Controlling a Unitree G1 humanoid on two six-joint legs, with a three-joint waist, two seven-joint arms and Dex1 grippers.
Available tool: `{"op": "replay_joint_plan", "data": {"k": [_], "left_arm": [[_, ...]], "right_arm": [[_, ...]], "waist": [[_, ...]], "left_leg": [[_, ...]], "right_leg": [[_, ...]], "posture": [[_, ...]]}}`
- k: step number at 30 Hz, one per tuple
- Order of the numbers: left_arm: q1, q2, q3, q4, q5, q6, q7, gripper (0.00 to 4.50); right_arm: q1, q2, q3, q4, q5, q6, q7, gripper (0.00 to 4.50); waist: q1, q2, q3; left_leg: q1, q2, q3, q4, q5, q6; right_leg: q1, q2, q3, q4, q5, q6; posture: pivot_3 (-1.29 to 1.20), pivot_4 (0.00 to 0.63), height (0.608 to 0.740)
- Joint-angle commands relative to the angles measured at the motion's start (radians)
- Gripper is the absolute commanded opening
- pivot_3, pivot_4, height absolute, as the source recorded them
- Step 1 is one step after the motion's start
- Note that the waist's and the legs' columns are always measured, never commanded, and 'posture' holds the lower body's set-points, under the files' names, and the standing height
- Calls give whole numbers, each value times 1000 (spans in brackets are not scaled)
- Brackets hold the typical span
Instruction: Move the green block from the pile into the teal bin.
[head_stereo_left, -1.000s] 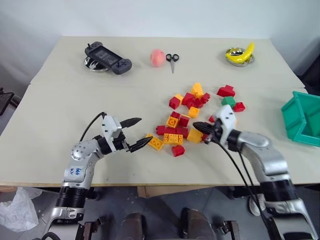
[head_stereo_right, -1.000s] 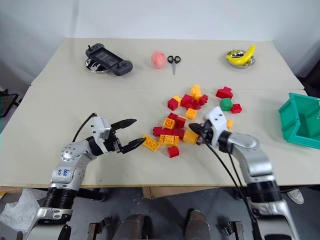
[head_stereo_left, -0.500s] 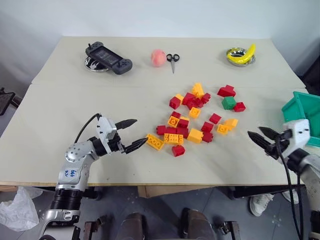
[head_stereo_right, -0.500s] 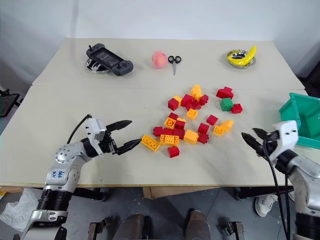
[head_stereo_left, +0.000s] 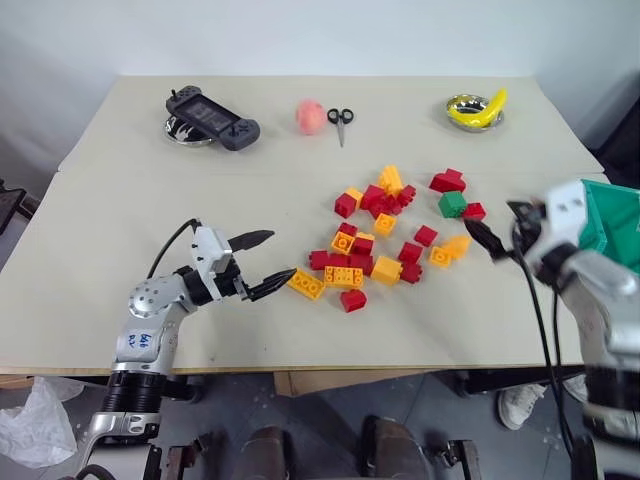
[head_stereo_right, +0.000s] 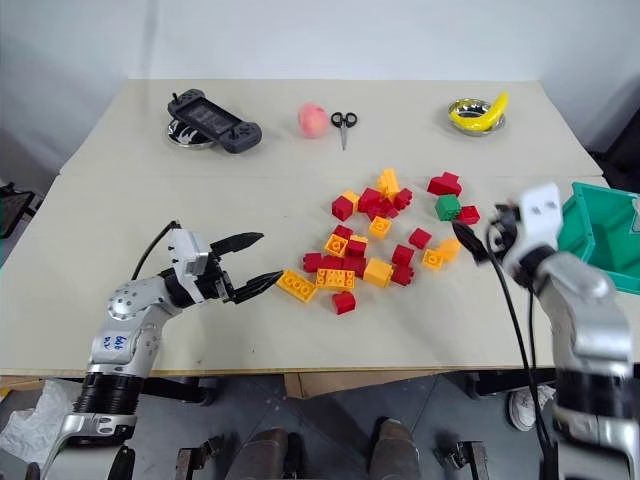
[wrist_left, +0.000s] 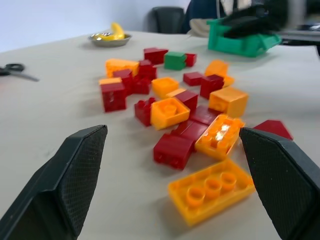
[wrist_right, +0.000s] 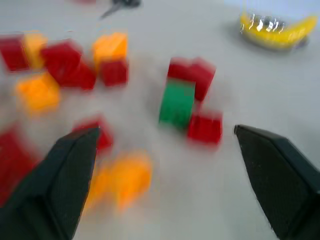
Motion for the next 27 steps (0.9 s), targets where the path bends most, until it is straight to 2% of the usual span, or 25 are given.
{"op": "replay_joint_plan", "data": {"k": [1, 5, 9, 12, 17, 20, 27], "left_arm": [[4, -1, 11, -14, 3, -21, 11, 4500], [13, -8, 8, -19, 3, -26, 20, 4500], [18, -18, 5, -27, 3, -29, 31, 4500], [18, -23, 6, -25, 4, -33, 35, 4500], [28, -23, 11, -32, 3, -36, 41, 4500], [33, -22, 13, -34, 2, -38, 45, 4500], [29, -31, -1, -32, -3, -34, 40, 4500]], "right_arm": [[-105, 18, 41, 131, -57, 52, -72, 4475], [-272, 57, 102, 361, -139, 17, -138, 4475], [-397, 98, 130, 615, -200, -101, -189, 4475], [-464, 125, 130, 765, -208, -167, -178, 4475], [-519, 147, 135, 904, -221, -240, -147, 4475], [-531, 153, 136, 931, -225, -266, -137, 3858], [-492, 143, 129, 845, -211, -339, -74, 1532]], "waist": [[9, 0, 0], [4, 0, 0], [-1, 0, 0], [-9, 0, 0], [-24, 0, 0], [-28, 0, 0], [-24, 0, 0]], "left_leg": [[-1, 0, -1, 0, 0, 0], [-4, -2, -1, 0, 0, 1], [-4, -1, -1, -1, 0, 1], [-4, -1, -1, -1, 0, 0], [-4, -1, -1, -1, 0, 0], [-4, -1, -1, -2, 0, 0], [-4, -1, -1, -1, 0, 0]], "right_leg": [[0, 0, -1, 0, 0, 0], [-1, -1, -2, -2, 0, 0], [-1, -1, -3, -2, 0, 0], [-1, -1, -3, -2, 0, 0], [-1, -1, -3, -2, 0, 0], [-1, -1, -3, -2, 0, 0], [-1, -1, -3, -2, 0, 0]], "posture": [[0, 150, 740], [0, 150, 740], [0, 150, 740], [0, 150, 740], [0, 150, 740], [0, 150, 740], [0, 150, 740]]}}
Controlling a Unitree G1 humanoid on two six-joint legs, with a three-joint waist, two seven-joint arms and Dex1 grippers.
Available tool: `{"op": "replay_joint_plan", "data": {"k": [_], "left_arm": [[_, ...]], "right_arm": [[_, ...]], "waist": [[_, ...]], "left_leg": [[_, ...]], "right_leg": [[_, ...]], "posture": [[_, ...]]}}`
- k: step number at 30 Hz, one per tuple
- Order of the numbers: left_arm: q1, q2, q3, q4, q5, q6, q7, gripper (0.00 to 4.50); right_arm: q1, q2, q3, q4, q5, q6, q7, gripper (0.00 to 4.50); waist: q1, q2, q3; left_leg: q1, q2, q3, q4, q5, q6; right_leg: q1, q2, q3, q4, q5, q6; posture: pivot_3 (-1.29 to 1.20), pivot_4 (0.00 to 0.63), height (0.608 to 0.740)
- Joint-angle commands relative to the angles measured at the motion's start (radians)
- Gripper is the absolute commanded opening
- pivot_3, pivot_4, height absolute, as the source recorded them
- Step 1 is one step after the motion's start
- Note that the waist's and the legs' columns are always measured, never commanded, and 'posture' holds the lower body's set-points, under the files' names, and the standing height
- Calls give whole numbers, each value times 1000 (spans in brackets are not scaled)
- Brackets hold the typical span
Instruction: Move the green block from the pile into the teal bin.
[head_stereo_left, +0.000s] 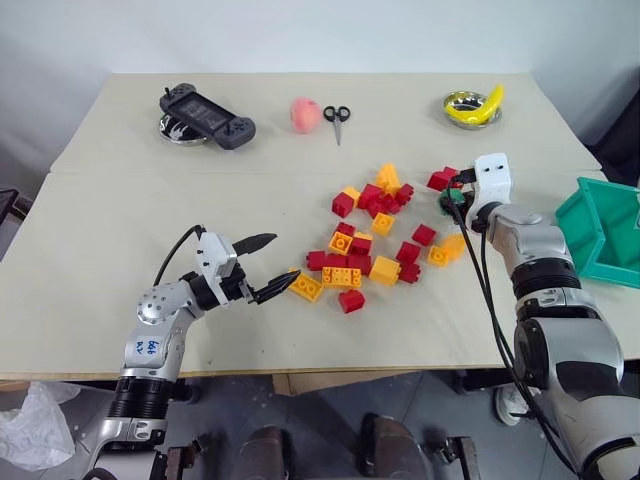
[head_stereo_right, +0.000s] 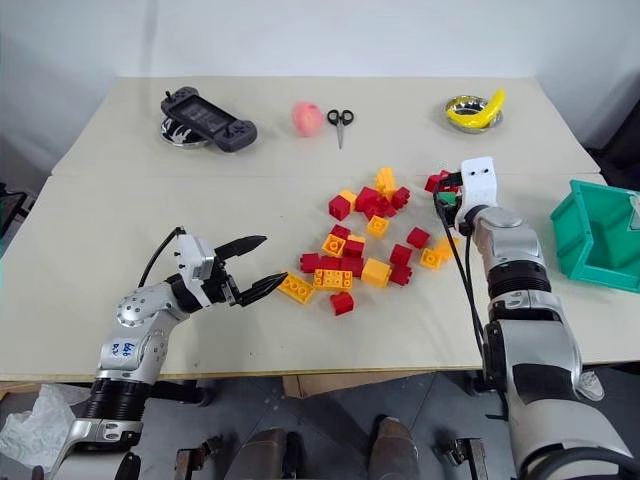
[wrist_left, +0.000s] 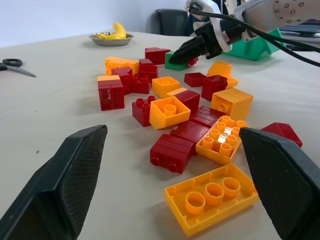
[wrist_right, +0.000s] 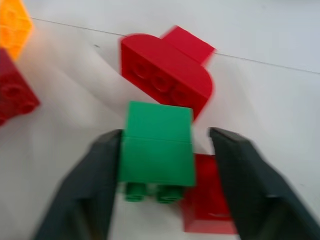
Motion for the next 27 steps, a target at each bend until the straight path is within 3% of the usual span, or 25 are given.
{"op": "replay_joint_plan", "data": {"k": [1, 9, 15, 21, 27], "left_arm": [[-10, -12, -8, -25, -8, -12, -10, 4500], [-86, -69, -69, 3, -16, -1, -63, 4500], [-179, -163, -129, 49, -21, -3, -105, 4500], [-243, -212, -158, 105, -13, -14, -153, 4500], [-269, -222, -155, 171, 2, -45, -171, 4500]], "right_arm": [[41, -21, -17, -124, 17, -42, 55, 1509], [330, -128, -135, -688, 136, 82, 147, 1509], [605, -234, -476, -1080, 242, 260, 75, 1509], [786, -337, -714, -1061, 194, 304, 6, 1509], [788, -367, -685, -893, 177, 200, 19, 1509]], "waist": [[2, 0, 0], [18, 0, 0], [49, 0, 0], [59, 0, 0], [35, 1, -1]], "left_leg": [[0, 0, 0, 0, 0, 0], [-2, 0, -1, 1, 0, 0], [-3, 0, -2, 2, 0, 0], [-4, -1, -1, 3, 0, 0], [-3, -1, -1, 3, 0, 1]], "right_leg": [[0, 0, 0, 0, 0, 0], [0, 0, -1, -1, 0, 0], [0, 0, -2, -1, 0, 0], [0, 0, -2, -2, 0, 1], [0, 0, -1, -1, 0, 1]], "posture": [[0, 150, 740], [0, 150, 740], [0, 150, 740], [0, 150, 740], [0, 150, 740]]}}
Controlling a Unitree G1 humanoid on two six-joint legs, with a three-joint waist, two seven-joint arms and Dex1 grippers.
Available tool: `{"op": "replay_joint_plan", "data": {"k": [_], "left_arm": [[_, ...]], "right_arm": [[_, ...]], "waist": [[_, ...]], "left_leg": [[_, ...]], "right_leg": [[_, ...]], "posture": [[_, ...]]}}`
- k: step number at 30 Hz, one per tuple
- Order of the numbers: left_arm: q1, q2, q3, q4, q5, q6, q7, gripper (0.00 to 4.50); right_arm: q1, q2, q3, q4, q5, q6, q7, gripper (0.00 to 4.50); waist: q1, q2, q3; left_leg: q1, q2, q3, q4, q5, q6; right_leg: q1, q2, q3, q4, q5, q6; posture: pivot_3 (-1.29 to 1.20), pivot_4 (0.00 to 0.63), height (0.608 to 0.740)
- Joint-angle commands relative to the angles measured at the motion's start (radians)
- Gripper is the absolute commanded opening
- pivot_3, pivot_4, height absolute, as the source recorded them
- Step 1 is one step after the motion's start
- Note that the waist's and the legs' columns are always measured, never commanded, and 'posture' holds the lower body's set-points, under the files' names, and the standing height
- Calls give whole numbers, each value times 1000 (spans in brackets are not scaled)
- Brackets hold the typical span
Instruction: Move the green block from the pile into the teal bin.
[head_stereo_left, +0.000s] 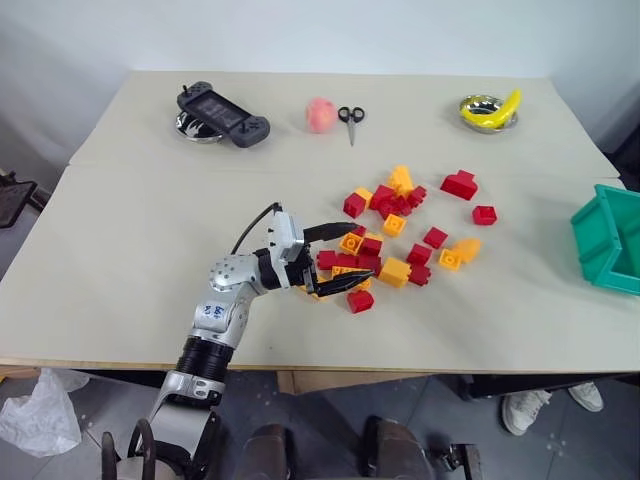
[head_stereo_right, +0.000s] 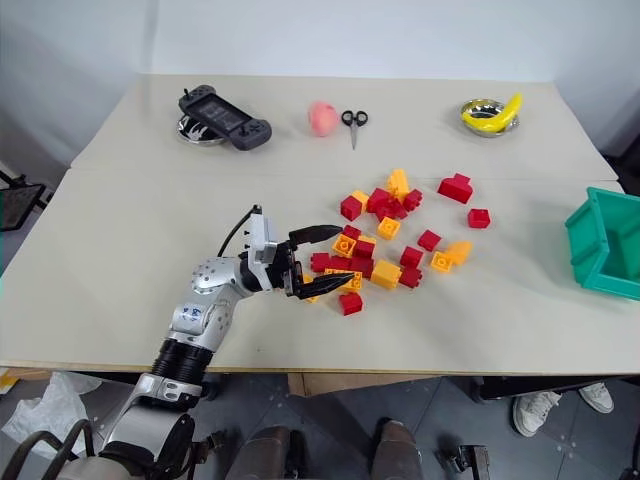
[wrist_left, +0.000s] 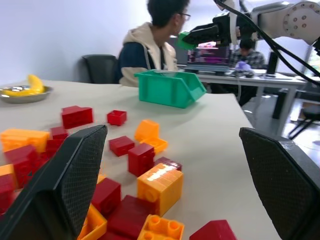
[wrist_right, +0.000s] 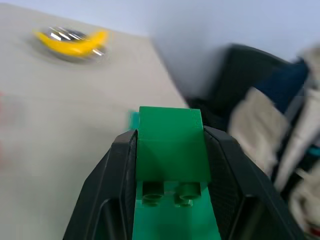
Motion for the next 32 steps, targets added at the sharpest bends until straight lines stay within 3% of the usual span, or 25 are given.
{"op": "replay_joint_plan", "data": {"k": [1, 2, 5, 11, 15, 18, 23, 25, 28, 32], "left_arm": [[-20, 0, 6, 10, 8, -32, -9, 4500], [-18, 1, 11, 11, 9, -35, -7, 4500], [1, 19, 36, 17, 17, -58, 17, 4500], [61, 78, 70, -28, 16, -43, 42, 4500], [106, 134, 94, -51, 51, -70, 83, 4500], [144, 191, 131, -55, 57, -80, 96, 4500], [233, 294, 175, -59, 91, -114, 107, 4500], [258, 319, 183, -74, 86, -106, 111, 4500], [305, 354, 210, -110, 68, -83, 115, 4500], [367, 405, 245, -160, 46, -47, 101, 4500]], "right_arm": [[-36, -37, 5, 94, -4, -82, 3, 1509], [-53, -35, 6, 130, 6, -100, 8, 1509], [-125, -64, 59, 303, -25, -170, -2, 2479], [-180, -94, 122, 406, -16, -276, 69, 4478], [-138, -61, 116, 285, 86, -313, 197, 4478], [-28, 13, 166, 57, 186, -373, 353, 4478], [165, 108, 290, -150, 289, -408, 574, 4478], [209, 113, 314, -191, 331, -363, 602, 4478], [296, 92, 371, -170, 250, -457, 693, 4478], [307, 119, 368, -77, 201, -570, 681, 4478]], "waist": [[-7, 0, 0], [-9, 0, 0], [-13, 0, 0], [-10, 1, 0], [-6, 1, 0], [-9, 1, 0], [-10, 1, 0], [-4, 1, 0], [12, 1, 0], [14, 0, 0]], "left_leg": [[0, 0, 0, 0, 0, 0], [0, 0, 0, 0, 0, 0], [0, 0, 0, 0, 0, 0], [0, 0, 0, 0, 0, 0], [0, 0, -1, 0, 0, 0], [0, 1, -1, 0, 1, 0], [1, 0, -2, 0, 0, 0], [1, 0, -2, 0, 0, 0], [0, -1, -2, 2, 0, 1], [2, 0, -2, 1, 0, 0]], "right_leg": [[0, 0, 0, 0, 0, 0], [0, 0, 0, 0, 0, 0], [0, 0, 0, 0, 0, 0], [0, 0, 0, 0, 0, 0], [0, -1, 0, 0, 0, 0], [0, 0, -1, 0, 0, 0], [1, 0, -1, 0, 0, 0], [1, 0, -1, 0, 0, 0], [1, -1, 0, 0, 0, 1], [2, -1, 0, 1, 0, 1]], "posture": [[0, 150, 740], [0, 150, 740], [0, 150, 740], [0, 150, 740], [0, 150, 740], [0, 150, 740], [0, 150, 740], [0, 150, 740], [0, 150, 740], [0, 150, 740]]}}
